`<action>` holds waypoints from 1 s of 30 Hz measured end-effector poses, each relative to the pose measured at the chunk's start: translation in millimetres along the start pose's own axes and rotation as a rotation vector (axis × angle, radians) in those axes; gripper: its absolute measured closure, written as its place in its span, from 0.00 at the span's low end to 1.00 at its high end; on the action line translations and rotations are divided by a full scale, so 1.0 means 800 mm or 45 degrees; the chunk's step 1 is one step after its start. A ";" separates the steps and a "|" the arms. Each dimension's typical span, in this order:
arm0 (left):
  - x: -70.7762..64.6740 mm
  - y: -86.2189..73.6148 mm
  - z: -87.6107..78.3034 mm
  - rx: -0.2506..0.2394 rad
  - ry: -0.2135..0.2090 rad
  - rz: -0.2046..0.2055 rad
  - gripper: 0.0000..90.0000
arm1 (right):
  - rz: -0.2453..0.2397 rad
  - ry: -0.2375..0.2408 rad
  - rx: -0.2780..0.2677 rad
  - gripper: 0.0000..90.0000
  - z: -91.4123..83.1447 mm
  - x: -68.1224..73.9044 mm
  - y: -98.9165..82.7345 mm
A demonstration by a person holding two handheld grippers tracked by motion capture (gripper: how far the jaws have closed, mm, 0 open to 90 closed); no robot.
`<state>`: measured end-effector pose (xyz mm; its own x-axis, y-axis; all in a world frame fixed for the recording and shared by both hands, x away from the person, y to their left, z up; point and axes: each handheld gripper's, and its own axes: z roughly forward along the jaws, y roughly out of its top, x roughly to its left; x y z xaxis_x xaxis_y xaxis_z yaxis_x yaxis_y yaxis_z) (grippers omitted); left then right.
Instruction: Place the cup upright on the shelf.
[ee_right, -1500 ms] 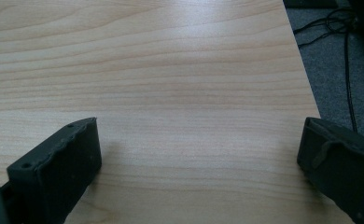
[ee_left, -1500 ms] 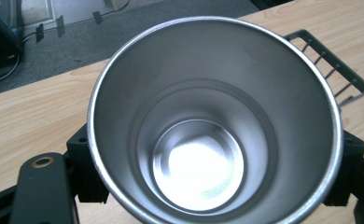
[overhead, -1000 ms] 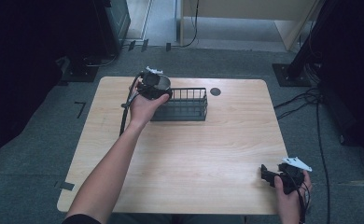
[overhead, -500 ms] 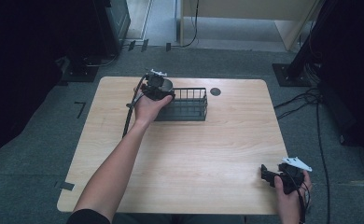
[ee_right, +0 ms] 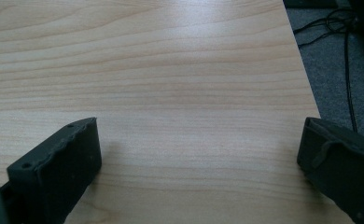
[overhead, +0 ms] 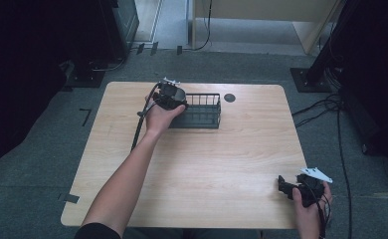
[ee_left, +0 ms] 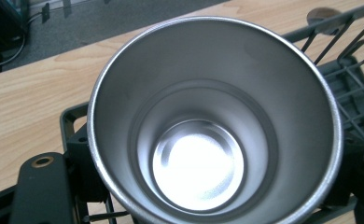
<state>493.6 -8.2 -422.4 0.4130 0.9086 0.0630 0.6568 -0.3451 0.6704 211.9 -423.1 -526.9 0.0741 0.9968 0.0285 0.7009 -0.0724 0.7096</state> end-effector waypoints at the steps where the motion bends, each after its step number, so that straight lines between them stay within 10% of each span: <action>1: 0.000 -0.002 0.002 0.004 0.000 -0.005 0.21 | 0.000 0.000 0.000 0.00 0.000 0.000 0.000; 30: 0.010 -0.006 -0.013 0.019 -0.031 -0.006 0.00 | 0.001 0.000 0.000 0.00 0.000 0.000 0.000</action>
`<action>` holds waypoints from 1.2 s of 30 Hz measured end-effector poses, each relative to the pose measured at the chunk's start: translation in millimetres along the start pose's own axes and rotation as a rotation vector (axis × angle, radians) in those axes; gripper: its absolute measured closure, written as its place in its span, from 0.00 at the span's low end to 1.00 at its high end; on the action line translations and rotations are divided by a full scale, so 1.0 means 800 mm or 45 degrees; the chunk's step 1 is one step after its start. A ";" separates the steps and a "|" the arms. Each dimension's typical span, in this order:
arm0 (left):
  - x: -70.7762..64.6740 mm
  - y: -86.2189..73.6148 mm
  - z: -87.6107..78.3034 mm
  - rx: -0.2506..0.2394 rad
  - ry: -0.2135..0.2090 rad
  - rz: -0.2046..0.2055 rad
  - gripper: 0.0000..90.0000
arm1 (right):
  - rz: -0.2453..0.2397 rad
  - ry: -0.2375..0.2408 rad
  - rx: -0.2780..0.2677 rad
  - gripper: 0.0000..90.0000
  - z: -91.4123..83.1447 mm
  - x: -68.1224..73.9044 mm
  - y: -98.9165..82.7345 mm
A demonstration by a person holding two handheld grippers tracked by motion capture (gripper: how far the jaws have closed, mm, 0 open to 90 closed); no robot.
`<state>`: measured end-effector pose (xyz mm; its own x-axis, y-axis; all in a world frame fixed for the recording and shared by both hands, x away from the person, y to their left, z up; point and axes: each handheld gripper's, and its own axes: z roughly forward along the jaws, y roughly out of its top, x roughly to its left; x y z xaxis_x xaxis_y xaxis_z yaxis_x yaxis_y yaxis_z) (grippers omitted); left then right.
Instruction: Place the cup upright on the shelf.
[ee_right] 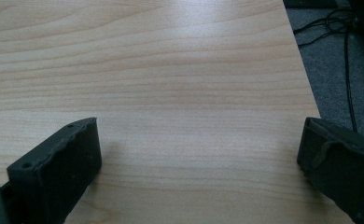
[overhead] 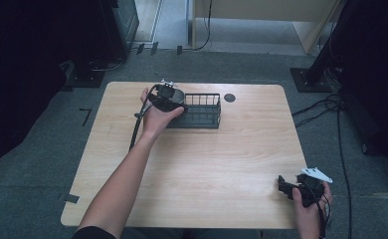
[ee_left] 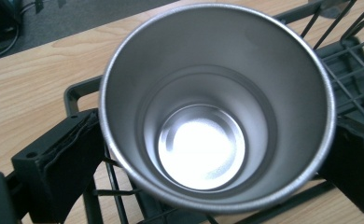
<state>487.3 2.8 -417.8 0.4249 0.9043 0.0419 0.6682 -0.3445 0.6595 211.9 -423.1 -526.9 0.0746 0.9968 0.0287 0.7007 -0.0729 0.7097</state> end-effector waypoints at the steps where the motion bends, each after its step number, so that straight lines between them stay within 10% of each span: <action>1: 0.001 0.000 -0.002 -0.007 -0.009 -0.008 0.00 | -0.001 0.000 0.000 0.00 0.000 0.000 0.000; 36: 0.019 -0.061 -0.066 -0.074 -0.051 -0.045 0.00 | 0.000 0.000 0.000 0.00 0.000 0.000 0.000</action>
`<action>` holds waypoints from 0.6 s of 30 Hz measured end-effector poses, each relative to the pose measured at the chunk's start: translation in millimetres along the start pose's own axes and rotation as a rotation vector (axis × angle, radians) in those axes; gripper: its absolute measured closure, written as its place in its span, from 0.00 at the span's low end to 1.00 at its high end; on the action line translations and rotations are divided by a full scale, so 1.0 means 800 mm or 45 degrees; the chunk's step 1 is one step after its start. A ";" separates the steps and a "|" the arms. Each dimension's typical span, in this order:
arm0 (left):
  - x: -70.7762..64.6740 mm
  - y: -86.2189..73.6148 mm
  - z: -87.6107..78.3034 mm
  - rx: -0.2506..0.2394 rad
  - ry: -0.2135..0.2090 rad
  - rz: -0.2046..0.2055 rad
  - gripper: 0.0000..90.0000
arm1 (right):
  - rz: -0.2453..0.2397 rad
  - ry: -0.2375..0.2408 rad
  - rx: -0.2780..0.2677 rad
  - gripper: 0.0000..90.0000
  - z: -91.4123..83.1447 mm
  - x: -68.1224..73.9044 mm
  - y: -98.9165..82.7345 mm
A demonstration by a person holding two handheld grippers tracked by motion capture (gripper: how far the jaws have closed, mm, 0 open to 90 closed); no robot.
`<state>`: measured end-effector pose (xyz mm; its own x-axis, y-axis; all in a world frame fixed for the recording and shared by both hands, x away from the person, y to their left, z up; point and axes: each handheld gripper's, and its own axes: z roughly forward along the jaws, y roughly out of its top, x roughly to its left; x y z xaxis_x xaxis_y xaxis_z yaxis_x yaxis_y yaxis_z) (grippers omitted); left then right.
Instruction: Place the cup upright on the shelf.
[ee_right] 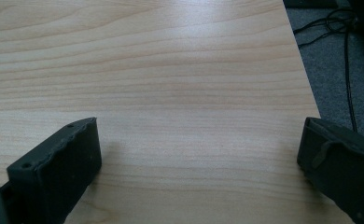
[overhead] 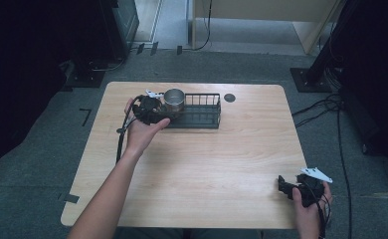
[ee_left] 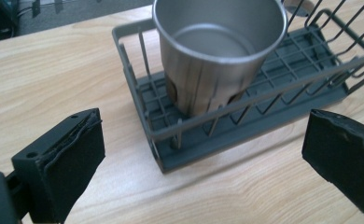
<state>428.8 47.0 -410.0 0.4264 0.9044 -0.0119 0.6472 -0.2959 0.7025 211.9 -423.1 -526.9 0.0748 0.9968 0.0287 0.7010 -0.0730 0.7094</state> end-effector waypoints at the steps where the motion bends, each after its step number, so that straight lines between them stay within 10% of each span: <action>1: 0.001 -0.002 -0.001 0.004 0.001 -0.003 0.00 | -0.001 0.000 0.000 0.00 0.000 0.000 0.000; 18: 0.024 -0.052 -0.014 0.031 0.045 -0.051 0.00 | -0.001 0.000 0.000 0.00 0.000 0.000 0.000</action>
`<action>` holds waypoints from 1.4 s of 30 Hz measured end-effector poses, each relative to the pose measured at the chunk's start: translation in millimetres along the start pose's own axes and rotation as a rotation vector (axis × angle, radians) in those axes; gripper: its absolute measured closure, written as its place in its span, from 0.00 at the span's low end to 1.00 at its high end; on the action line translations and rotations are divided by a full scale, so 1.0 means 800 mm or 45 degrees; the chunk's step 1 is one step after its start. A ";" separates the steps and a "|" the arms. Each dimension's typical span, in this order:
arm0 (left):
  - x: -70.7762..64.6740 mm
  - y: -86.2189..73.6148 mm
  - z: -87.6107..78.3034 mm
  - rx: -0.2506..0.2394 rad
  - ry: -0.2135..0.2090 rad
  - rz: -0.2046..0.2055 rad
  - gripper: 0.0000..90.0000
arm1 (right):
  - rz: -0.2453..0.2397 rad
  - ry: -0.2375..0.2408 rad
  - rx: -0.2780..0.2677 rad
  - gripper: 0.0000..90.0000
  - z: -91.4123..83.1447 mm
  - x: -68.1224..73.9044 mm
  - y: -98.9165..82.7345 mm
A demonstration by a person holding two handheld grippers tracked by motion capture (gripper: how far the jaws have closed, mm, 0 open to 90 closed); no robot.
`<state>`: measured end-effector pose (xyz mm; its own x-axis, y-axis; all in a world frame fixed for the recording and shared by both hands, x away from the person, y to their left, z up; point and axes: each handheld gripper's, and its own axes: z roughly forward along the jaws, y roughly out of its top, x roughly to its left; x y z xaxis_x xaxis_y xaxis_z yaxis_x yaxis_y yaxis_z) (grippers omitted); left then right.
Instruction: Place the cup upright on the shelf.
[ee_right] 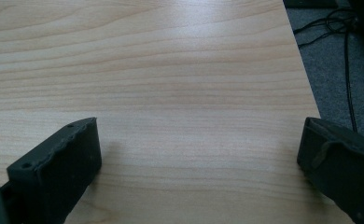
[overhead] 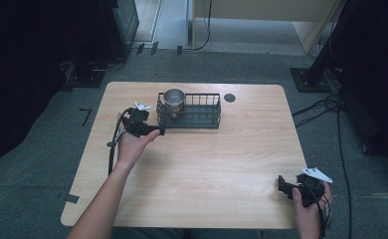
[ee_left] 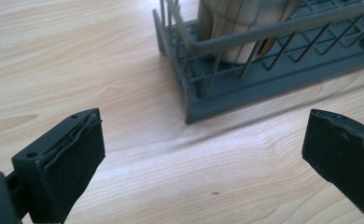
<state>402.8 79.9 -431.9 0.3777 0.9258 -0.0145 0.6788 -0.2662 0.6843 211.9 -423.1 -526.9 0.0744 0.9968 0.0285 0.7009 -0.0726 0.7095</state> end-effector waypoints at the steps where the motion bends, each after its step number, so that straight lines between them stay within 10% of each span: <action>1: 0.001 -0.002 -0.001 0.000 0.001 -0.001 0.00 | -0.001 0.000 0.000 0.00 0.000 0.000 0.000; 42: 0.061 -0.142 -0.038 0.031 0.070 -0.149 0.00 | 0.000 0.000 0.000 0.00 0.000 0.000 0.000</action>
<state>324.9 163.3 -488.6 0.2603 0.9641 -0.0528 0.7317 -0.1613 0.6623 211.9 -423.1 -526.9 0.0743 0.9968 0.0283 0.7012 -0.0724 0.7093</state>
